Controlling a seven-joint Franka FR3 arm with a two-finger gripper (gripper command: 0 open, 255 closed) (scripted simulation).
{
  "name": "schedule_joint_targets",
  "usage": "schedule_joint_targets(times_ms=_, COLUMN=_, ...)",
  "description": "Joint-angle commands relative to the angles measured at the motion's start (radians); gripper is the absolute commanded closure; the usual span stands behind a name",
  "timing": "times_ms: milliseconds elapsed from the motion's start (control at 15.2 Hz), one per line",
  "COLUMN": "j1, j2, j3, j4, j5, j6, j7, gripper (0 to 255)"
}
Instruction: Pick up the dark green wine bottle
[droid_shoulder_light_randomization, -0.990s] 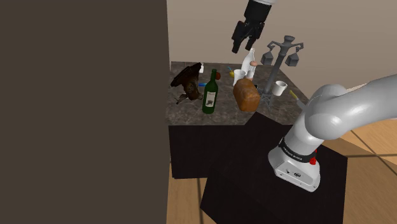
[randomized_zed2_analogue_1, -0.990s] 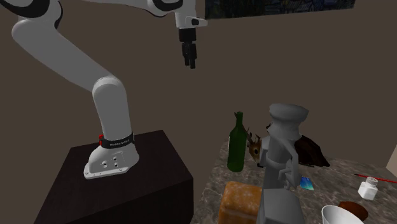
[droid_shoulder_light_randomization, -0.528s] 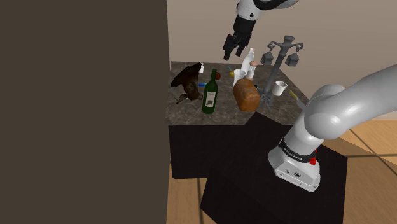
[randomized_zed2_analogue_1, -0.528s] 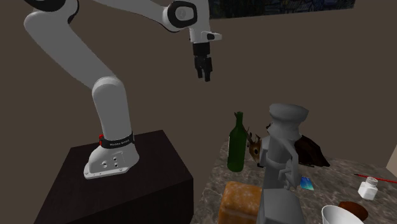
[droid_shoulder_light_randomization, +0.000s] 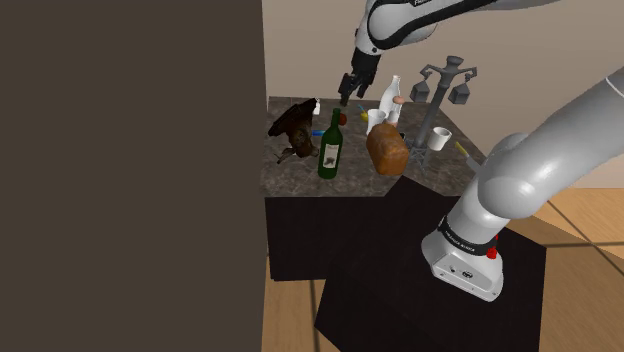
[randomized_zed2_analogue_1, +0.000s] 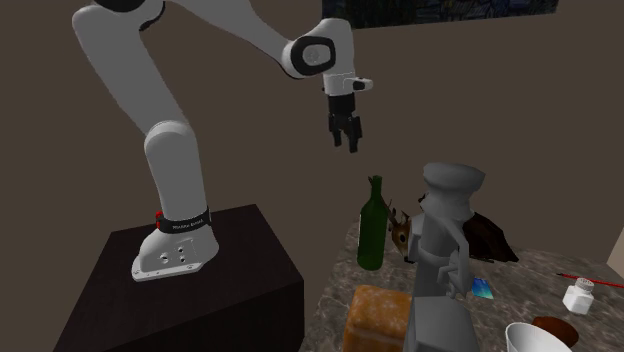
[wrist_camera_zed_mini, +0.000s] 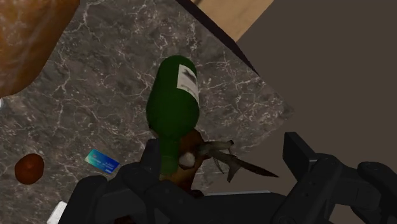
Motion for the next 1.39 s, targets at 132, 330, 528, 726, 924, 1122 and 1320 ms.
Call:
schedule_joint_targets(times_ms=132, j1=-0.004, j2=0.144, j3=-0.033, j4=0.047, j5=0.001, j6=0.114, j7=-0.061, gripper=0)
schedule_joint_targets(times_ms=330, j1=-0.007, j2=0.257, j3=-0.053, j4=0.098, j5=0.016, j6=0.186, j7=-0.110, gripper=0)
schedule_joint_targets(times_ms=528, j1=-0.011, j2=0.340, j3=-0.063, j4=0.133, j5=0.034, j6=0.241, j7=-0.146, gripper=0)
schedule_joint_targets(times_ms=726, j1=-0.012, j2=0.366, j3=-0.062, j4=0.118, j5=0.044, j6=0.281, j7=-0.152, gripper=0)
schedule_joint_targets(times_ms=924, j1=-0.012, j2=0.393, j3=-0.062, j4=0.104, j5=0.056, j6=0.321, j7=-0.160, gripper=0)
schedule_joint_targets(times_ms=1122, j1=-0.013, j2=0.399, j3=-0.061, j4=0.102, j5=0.058, j6=0.329, j7=-0.162, gripper=0)
schedule_joint_targets(times_ms=1320, j1=-0.013, j2=0.396, j3=-0.062, j4=0.099, j5=0.057, j6=0.329, j7=-0.161, gripper=255)
